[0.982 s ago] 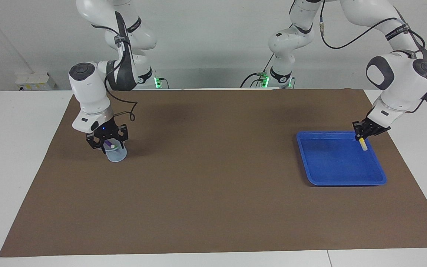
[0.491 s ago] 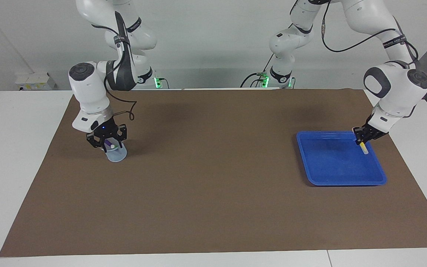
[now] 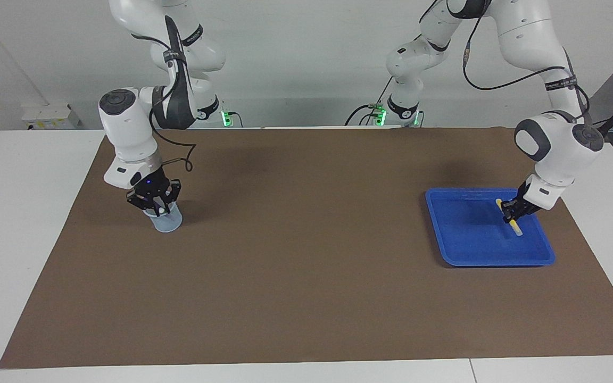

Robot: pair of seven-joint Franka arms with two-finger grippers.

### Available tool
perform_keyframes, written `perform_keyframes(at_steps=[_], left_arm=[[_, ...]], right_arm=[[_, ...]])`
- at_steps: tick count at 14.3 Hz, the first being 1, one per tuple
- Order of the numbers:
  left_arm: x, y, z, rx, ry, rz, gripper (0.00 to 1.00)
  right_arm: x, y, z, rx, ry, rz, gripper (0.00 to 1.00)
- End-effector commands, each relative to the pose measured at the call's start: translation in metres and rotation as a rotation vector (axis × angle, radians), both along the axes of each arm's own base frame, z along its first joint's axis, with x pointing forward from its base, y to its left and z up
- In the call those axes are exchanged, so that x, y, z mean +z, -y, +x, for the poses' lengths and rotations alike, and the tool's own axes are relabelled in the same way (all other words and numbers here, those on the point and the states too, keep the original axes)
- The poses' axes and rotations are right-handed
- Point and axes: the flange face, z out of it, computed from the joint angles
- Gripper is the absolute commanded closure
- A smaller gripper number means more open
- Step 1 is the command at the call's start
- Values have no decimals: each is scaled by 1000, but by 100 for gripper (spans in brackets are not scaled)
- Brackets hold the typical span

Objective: Right arm passes pens to left for tray arrangement

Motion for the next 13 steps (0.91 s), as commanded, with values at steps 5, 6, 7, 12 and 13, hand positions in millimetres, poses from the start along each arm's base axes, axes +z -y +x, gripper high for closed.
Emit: perform_keyframes(at_steps=[5, 6, 7, 12, 13], left_arm=[[-2, 3, 3, 28, 28, 10, 100], [-2, 3, 3, 28, 28, 10, 100], [-2, 4, 3, 26, 28, 10, 87], [-3, 5, 3, 25, 22, 8, 21], [-1, 4, 3, 26, 18, 8, 21]], right_arm=[[6, 6, -5, 16, 11, -17, 100], [10, 5, -3, 16, 14, -17, 100], [14, 4, -2, 16, 4, -18, 100], [51, -1, 3, 11, -37, -23, 100], [56, -1, 1, 9, -35, -24, 100]])
